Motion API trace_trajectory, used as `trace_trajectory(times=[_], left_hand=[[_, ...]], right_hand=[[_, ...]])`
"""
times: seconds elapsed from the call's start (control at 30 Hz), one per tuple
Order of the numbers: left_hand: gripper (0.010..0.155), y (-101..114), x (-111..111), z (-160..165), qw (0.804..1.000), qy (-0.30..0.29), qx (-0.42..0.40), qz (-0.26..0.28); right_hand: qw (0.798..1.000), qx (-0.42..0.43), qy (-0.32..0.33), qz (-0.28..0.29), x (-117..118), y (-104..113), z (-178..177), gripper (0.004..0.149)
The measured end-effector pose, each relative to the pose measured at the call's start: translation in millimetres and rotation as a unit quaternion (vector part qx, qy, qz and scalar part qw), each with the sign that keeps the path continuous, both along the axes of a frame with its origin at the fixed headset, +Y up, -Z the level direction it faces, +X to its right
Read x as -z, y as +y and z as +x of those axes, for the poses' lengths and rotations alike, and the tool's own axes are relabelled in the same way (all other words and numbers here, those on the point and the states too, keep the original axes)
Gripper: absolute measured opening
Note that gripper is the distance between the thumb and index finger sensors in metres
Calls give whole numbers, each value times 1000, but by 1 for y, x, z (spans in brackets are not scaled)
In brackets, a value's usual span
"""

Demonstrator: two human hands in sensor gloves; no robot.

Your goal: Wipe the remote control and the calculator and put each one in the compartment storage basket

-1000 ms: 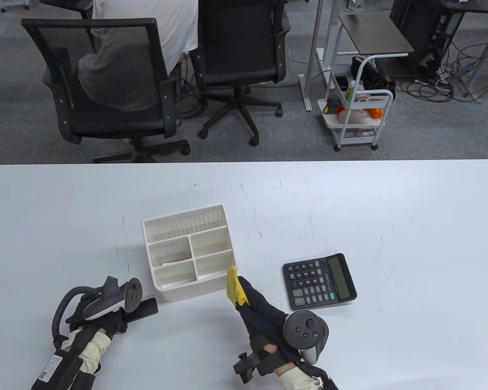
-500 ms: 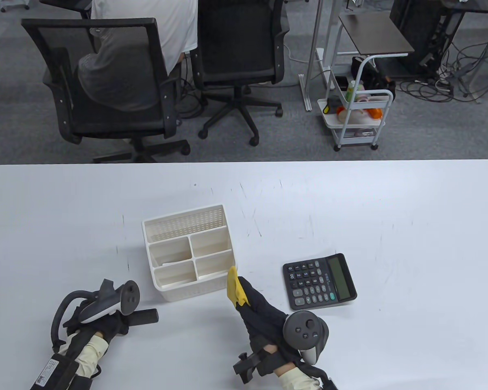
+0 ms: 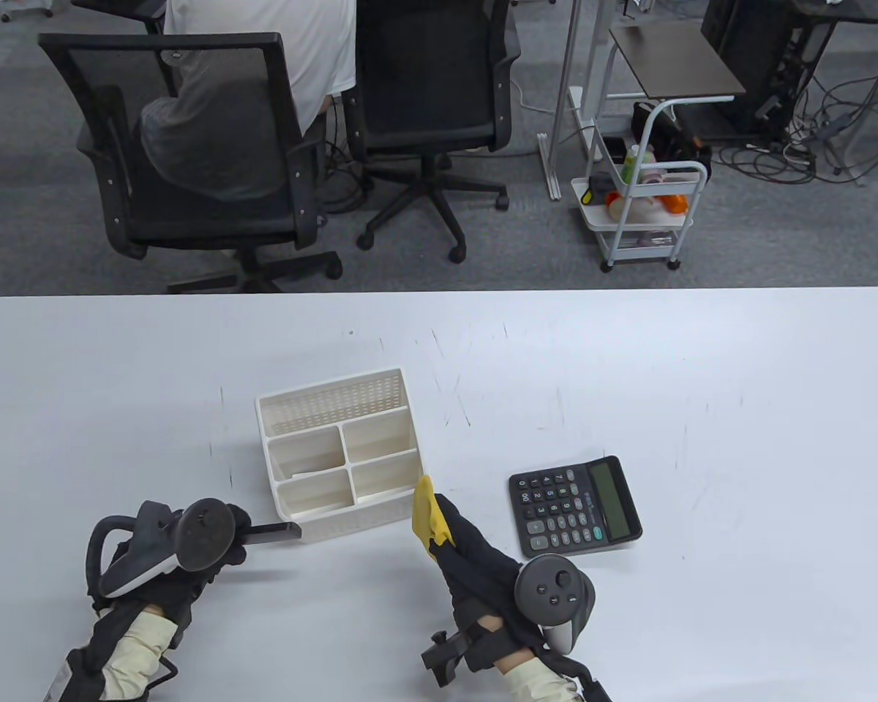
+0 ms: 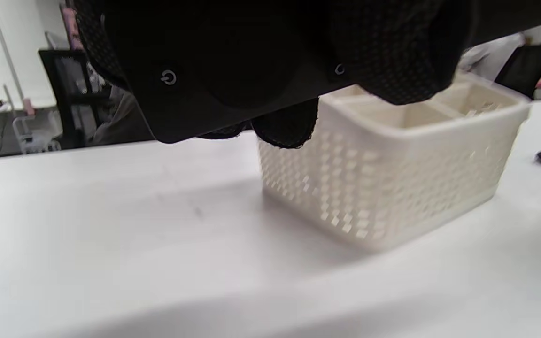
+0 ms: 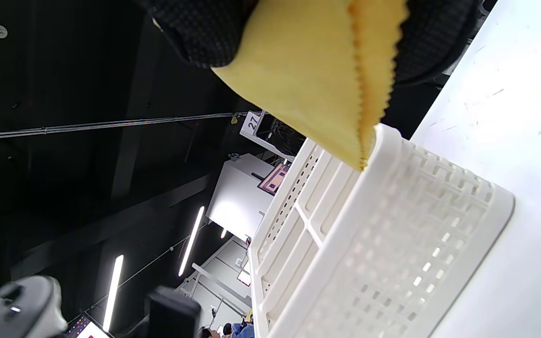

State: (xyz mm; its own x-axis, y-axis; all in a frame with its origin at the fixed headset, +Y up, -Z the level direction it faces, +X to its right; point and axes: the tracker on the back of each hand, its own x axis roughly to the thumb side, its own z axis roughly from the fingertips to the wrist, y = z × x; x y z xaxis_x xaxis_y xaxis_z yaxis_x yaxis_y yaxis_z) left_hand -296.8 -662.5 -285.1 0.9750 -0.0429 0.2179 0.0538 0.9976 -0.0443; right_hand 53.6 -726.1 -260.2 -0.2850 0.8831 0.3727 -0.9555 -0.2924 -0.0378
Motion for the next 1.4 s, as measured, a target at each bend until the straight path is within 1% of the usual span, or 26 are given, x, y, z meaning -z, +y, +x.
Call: trace_trajectory(times=[0.07, 0.17, 0.23, 0.3, 0.4, 0.47, 0.5, 0.57, 0.67, 0.7, 0.73, 0.77, 0.87, 1.0, 1.1, 1.17, 1.3, 1.37, 1.4], left_hand=[[43, 10, -6, 16, 998, -24, -2, 50], [44, 18, -14, 41, 991, -51, -10, 120], [44, 18, -19, 57, 986, -60, -29, 153], [44, 14, -19, 71, 982, -68, -42, 170], [45, 3, -17, 88, 986, -63, -45, 149], [45, -5, -17, 95, 986, -60, -45, 150], [45, -9, -18, 99, 986, -59, -30, 151], [46, -15, -20, 102, 986, -54, 4, 158], [47, -21, -22, 100, 989, -52, -12, 136], [47, -22, -23, 99, 989, -54, -13, 141], [47, -22, -24, 98, 987, -57, -11, 152], [47, -23, -27, 98, 981, -63, -1, 186], [46, -23, -33, 101, 970, -68, 36, 231], [49, -23, -37, 100, 968, -54, 25, 244], [51, -23, -38, 99, 966, -50, 18, 253], [53, -23, -39, 102, 967, -53, 8, 249], [56, -25, -40, 107, 962, -65, 0, 265], [56, -25, -37, 104, 965, -56, -16, 255], [57, -27, -35, 101, 970, -45, -30, 239]], right_hand=[[1000, 3, -1, 0, 0, 0, 1, 50], [1000, 8, -2, 2, 0, 1, 2, 50], [1000, 14, -3, 3, 0, 2, 3, 50], [1000, 19, -3, 4, 0, 3, 4, 50], [1000, 29, -3, 7, -1, 4, 6, 50], [1000, 29, -3, 11, -2, 6, 7, 50], [999, 28, -1, 17, -3, 7, 7, 50], [999, 27, 8, 26, -4, 9, 5, 50], [999, 18, 24, 35, -6, 10, 1, 50], [999, 12, 31, 40, -7, 10, -1, 50], [998, 2, 39, 47, -8, 10, -4, 50], [997, -12, 47, 56, -9, 11, -7, 50], [993, -57, 72, 80, -13, 13, -16, 50], [983, -120, 86, 109, -18, 14, -26, 50], [970, -179, 85, 142, -20, 15, -31, 50], [959, -216, 90, 159, -20, 14, -35, 50], [946, -259, 89, 172, -21, 15, -39, 50], [943, -278, 84, 162, -21, 16, -39, 50], [942, -283, 83, 163, -21, 16, -38, 50]])
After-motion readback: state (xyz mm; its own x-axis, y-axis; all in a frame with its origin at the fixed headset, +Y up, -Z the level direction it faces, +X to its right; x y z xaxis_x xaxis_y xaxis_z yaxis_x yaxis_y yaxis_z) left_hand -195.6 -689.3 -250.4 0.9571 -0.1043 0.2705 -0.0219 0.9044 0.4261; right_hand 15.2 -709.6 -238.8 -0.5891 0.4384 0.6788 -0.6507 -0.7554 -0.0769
